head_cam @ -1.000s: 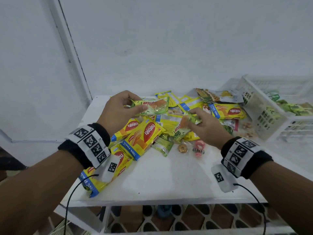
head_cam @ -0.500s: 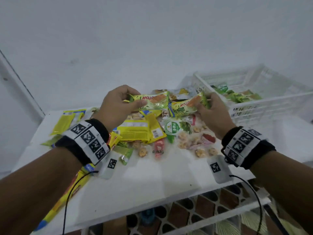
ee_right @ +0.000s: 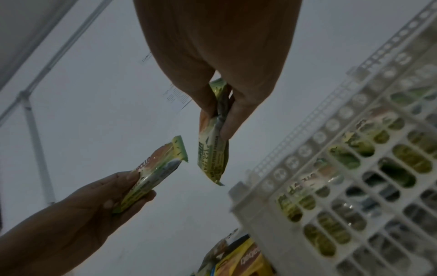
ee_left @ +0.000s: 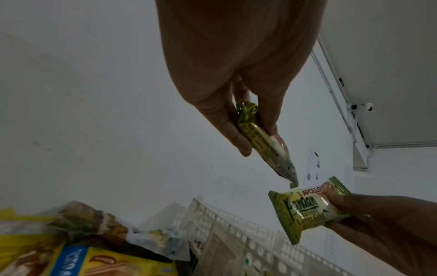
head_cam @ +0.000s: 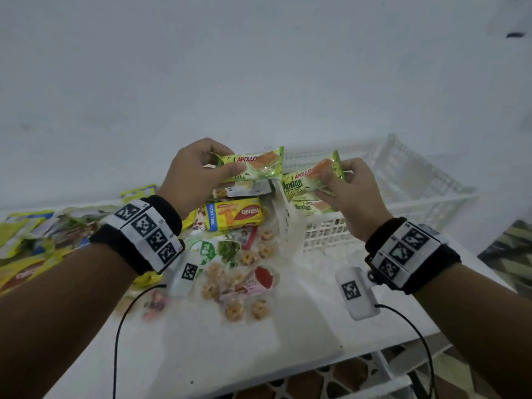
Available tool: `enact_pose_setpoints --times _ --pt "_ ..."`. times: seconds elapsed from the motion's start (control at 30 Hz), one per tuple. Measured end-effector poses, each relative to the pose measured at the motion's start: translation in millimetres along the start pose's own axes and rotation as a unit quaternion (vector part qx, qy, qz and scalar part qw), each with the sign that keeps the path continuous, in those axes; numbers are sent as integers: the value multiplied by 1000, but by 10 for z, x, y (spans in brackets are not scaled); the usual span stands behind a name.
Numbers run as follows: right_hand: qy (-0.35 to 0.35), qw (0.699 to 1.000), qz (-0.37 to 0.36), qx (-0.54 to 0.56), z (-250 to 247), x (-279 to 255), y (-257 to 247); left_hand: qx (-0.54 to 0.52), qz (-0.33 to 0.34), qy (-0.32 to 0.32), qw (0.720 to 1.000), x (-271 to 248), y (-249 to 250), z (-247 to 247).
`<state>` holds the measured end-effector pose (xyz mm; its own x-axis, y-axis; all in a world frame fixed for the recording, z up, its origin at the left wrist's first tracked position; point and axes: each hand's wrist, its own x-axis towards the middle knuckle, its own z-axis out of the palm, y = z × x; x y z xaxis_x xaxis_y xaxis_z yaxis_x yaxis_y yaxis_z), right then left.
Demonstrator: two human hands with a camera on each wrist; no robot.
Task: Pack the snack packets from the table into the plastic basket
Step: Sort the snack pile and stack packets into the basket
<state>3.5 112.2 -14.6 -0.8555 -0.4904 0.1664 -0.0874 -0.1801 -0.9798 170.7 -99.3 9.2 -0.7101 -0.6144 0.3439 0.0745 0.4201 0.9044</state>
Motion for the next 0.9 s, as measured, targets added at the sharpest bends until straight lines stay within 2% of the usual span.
enact_pose_setpoints --times 0.13,0.3,0.5,0.63,0.77,0.9 --pt "-3 1000 11 -10 -184 167 26 17 -1 -15 1000 184 -41 214" --pt "-42 997 -12 -60 -268 297 41 1 4 -32 999 422 -127 355" --pt "-37 995 26 -92 -338 528 79 -17 7 -51 999 651 -141 544" --pt "-55 985 26 -159 -429 756 100 -12 7 -43 999 779 -134 627" --pt "-107 973 36 -202 -552 1040 57 -2 2 -21 1000 888 -102 734" --pt "-199 941 34 -273 -652 1292 -42 7 2 23 1000 950 -46 882"
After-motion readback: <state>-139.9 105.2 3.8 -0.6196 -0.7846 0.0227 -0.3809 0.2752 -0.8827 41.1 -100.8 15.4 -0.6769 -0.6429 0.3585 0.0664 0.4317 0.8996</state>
